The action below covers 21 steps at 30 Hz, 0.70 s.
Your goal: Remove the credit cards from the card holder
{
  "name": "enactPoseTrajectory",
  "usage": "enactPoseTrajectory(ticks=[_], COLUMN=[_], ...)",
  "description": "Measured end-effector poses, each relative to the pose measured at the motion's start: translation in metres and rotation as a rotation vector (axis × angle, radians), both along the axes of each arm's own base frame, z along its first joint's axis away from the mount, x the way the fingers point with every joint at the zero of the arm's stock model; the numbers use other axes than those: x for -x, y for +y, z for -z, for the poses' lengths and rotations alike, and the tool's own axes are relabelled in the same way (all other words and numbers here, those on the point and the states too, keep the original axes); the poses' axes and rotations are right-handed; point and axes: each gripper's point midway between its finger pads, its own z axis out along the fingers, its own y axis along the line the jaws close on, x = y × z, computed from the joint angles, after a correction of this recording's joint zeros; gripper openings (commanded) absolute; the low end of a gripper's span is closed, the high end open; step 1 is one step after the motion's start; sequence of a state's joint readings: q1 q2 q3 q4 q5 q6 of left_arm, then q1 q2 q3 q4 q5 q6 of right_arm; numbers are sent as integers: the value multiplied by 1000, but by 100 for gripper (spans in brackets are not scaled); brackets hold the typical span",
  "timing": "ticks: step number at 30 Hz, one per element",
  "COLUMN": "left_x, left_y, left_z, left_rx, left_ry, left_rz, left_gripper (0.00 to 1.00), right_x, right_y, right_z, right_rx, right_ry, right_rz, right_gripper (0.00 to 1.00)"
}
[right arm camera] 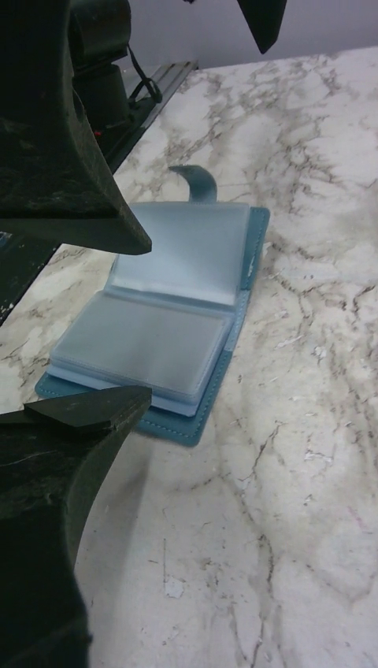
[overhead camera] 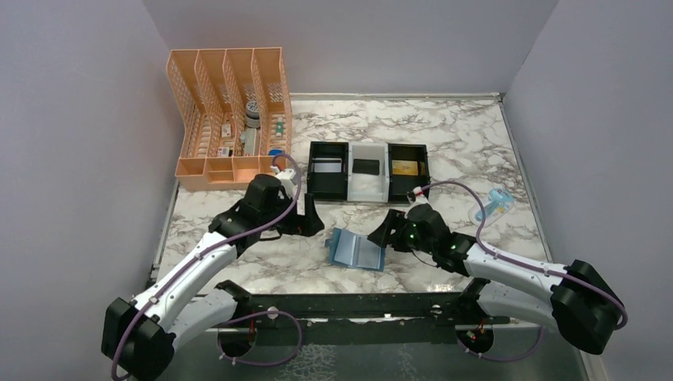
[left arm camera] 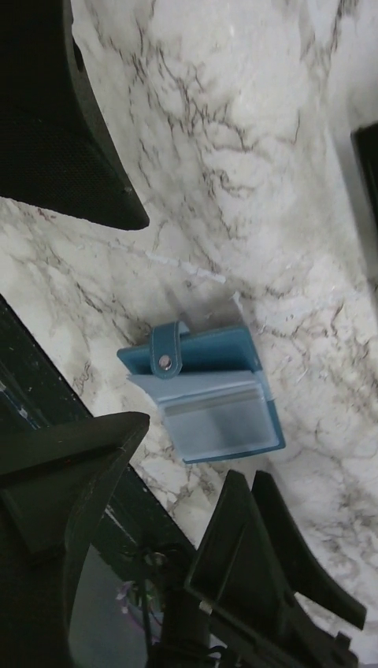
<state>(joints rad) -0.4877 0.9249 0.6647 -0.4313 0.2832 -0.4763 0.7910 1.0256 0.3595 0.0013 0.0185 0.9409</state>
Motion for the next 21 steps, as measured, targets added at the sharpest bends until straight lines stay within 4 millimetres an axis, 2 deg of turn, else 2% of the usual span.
enactPoseTrajectory(ticks=[5,10,21], left_x=[18,28,44], left_y=[-25,-38,-59], left_z=[11,29,45], left_rx=[-17,-65,-108], left_ry=[36,87,108], left_rz=[87,117,148], left_gripper=[81,79,70], right_x=[9,15,18], right_y=[1,3,5], right_z=[13,15,19], right_rx=[25,20,25], right_ry=[68,90,112], right_rz=[-29,-54,-72], right_gripper=[59,55,46])
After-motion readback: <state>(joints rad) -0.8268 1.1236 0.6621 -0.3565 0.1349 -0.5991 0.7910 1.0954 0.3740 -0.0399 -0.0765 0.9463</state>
